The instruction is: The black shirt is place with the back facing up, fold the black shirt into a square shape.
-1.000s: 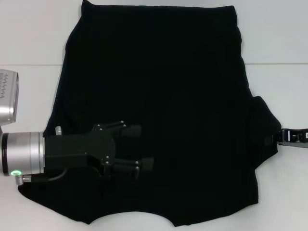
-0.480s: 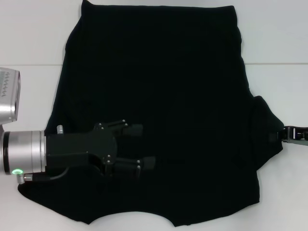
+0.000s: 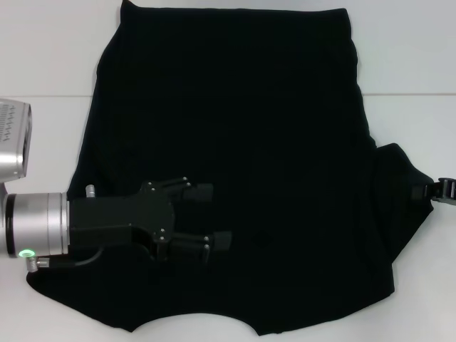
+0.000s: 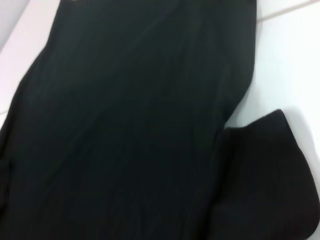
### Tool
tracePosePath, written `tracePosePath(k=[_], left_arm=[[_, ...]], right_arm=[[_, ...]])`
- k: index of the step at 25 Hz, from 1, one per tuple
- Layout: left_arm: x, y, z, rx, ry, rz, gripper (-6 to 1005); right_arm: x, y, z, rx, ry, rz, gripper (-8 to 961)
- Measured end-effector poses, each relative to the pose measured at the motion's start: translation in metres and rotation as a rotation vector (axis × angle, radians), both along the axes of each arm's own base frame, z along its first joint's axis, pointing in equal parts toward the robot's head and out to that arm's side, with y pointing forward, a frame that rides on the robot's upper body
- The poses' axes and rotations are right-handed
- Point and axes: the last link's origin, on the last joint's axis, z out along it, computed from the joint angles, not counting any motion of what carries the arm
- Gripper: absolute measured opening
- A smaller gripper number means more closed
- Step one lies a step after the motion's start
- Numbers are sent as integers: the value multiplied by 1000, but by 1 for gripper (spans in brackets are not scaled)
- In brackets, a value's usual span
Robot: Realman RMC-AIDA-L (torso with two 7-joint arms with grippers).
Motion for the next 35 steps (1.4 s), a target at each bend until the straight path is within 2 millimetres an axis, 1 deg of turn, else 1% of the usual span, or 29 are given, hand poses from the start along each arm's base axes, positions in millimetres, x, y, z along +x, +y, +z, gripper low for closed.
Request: tracePosePath(k=[13, 22, 28, 32, 35], left_arm=[[0, -1, 0, -5, -5, 0, 950], [0, -2, -1, -11, -7, 1, 950], [1, -2, -1, -14, -9, 1, 950], [1, -2, -1, -14, -9, 1, 950], [1, -2, -1, -14, -8, 1, 950]], right_arm=[[1, 2, 5, 26, -3, 13, 12], [4, 4, 11, 77, -12, 35, 13], [3, 7, 8, 84, -24, 48, 12], [0, 7, 3, 78, -13, 54, 13], [-3, 7, 2, 76, 4, 60, 13]])
